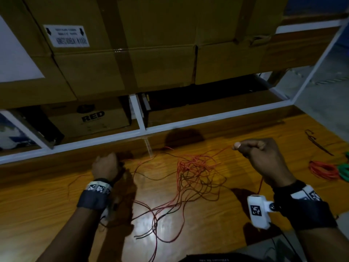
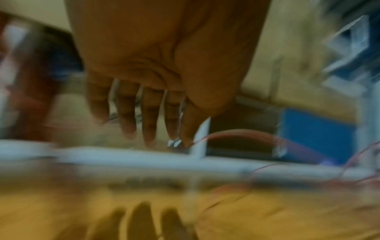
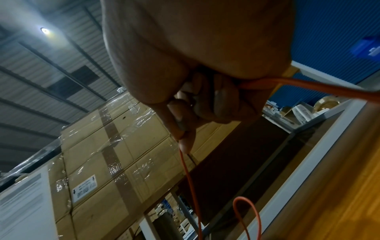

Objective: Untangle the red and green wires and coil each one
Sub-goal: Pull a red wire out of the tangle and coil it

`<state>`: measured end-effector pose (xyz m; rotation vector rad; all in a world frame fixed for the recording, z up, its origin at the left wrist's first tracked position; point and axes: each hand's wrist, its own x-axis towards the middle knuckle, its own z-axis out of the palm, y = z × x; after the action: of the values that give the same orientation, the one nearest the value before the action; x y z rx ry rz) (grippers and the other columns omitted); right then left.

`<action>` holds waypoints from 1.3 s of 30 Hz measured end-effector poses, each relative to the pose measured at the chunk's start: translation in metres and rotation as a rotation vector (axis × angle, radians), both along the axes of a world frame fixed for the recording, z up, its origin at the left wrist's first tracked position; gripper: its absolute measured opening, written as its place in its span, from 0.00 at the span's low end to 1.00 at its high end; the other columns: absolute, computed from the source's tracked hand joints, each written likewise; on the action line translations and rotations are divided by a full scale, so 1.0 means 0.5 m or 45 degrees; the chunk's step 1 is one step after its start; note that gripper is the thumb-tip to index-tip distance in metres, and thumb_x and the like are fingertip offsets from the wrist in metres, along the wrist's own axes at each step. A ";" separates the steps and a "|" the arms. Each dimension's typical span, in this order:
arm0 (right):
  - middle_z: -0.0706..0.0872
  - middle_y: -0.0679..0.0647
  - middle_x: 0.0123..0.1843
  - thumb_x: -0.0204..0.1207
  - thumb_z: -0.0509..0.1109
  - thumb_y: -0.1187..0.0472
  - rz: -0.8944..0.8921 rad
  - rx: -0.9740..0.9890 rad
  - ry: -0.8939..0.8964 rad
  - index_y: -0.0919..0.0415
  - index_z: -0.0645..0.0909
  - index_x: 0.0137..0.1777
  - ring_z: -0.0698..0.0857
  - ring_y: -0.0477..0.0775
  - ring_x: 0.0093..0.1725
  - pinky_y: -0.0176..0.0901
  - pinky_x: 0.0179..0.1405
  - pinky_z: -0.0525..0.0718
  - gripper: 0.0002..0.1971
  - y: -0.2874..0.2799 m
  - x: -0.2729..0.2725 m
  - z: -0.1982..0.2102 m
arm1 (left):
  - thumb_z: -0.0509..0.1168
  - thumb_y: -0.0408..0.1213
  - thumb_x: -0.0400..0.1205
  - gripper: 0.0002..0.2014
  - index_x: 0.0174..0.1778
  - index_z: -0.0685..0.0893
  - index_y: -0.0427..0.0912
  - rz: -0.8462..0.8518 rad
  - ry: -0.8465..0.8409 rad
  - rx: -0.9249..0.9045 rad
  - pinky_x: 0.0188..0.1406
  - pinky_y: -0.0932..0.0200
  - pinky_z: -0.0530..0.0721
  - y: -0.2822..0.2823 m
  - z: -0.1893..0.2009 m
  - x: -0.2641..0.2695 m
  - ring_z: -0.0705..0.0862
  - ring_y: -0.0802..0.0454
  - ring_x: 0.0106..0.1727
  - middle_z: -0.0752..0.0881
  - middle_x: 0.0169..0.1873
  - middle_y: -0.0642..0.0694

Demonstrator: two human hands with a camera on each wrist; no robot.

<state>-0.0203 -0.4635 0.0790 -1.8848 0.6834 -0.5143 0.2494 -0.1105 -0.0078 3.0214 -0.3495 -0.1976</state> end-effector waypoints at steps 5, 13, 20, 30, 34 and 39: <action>0.94 0.48 0.50 0.82 0.76 0.56 0.045 0.029 -0.003 0.53 0.94 0.44 0.89 0.50 0.56 0.59 0.61 0.87 0.07 0.018 0.019 -0.009 | 0.70 0.32 0.82 0.27 0.79 0.78 0.47 -0.596 -0.205 -0.640 0.73 0.50 0.75 -0.163 0.080 -0.155 0.73 0.46 0.76 0.76 0.77 0.47; 0.94 0.47 0.50 0.82 0.75 0.56 0.077 -0.003 -0.017 0.51 0.94 0.44 0.89 0.50 0.56 0.57 0.59 0.86 0.08 0.015 0.007 -0.012 | 0.70 0.45 0.86 0.12 0.64 0.91 0.48 -1.127 0.226 -0.417 0.57 0.49 0.87 -0.315 0.034 -0.164 0.88 0.52 0.57 0.92 0.57 0.50; 0.94 0.50 0.54 0.82 0.76 0.55 -0.110 -0.012 0.058 0.49 0.94 0.41 0.89 0.55 0.59 0.66 0.64 0.86 0.08 -0.026 -0.038 -0.063 | 0.73 0.38 0.84 0.03 0.47 0.94 0.48 -0.464 0.181 -1.128 0.38 0.70 0.81 -0.185 0.033 -0.053 0.87 0.68 0.38 0.92 0.42 0.53; 0.94 0.48 0.53 0.81 0.77 0.54 -0.058 0.050 0.088 0.49 0.94 0.40 0.89 0.55 0.58 0.67 0.64 0.86 0.09 -0.005 -0.011 -0.075 | 0.73 0.33 0.77 0.26 0.74 0.83 0.44 -0.086 -0.127 -0.605 0.70 0.41 0.79 -0.072 0.025 -0.012 0.82 0.36 0.68 0.86 0.68 0.38; 0.94 0.47 0.52 0.81 0.77 0.54 -0.030 0.042 0.065 0.48 0.95 0.40 0.89 0.54 0.57 0.65 0.62 0.87 0.09 0.003 0.000 -0.067 | 0.69 0.26 0.78 0.27 0.74 0.83 0.48 -0.679 -0.238 -0.797 0.73 0.49 0.72 -0.193 0.086 -0.129 0.74 0.48 0.72 0.79 0.73 0.48; 0.95 0.46 0.50 0.81 0.77 0.54 0.004 0.035 0.009 0.45 0.94 0.39 0.90 0.54 0.58 0.64 0.61 0.87 0.09 0.011 0.002 -0.056 | 0.66 0.49 0.87 0.19 0.72 0.85 0.48 -0.918 0.017 -0.533 0.63 0.48 0.82 -0.323 0.047 -0.150 0.81 0.47 0.67 0.87 0.66 0.47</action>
<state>-0.0195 -0.4582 0.0507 -1.8625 0.6889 -0.4940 0.1746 -0.2722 0.0155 2.3632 -1.2828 -0.1625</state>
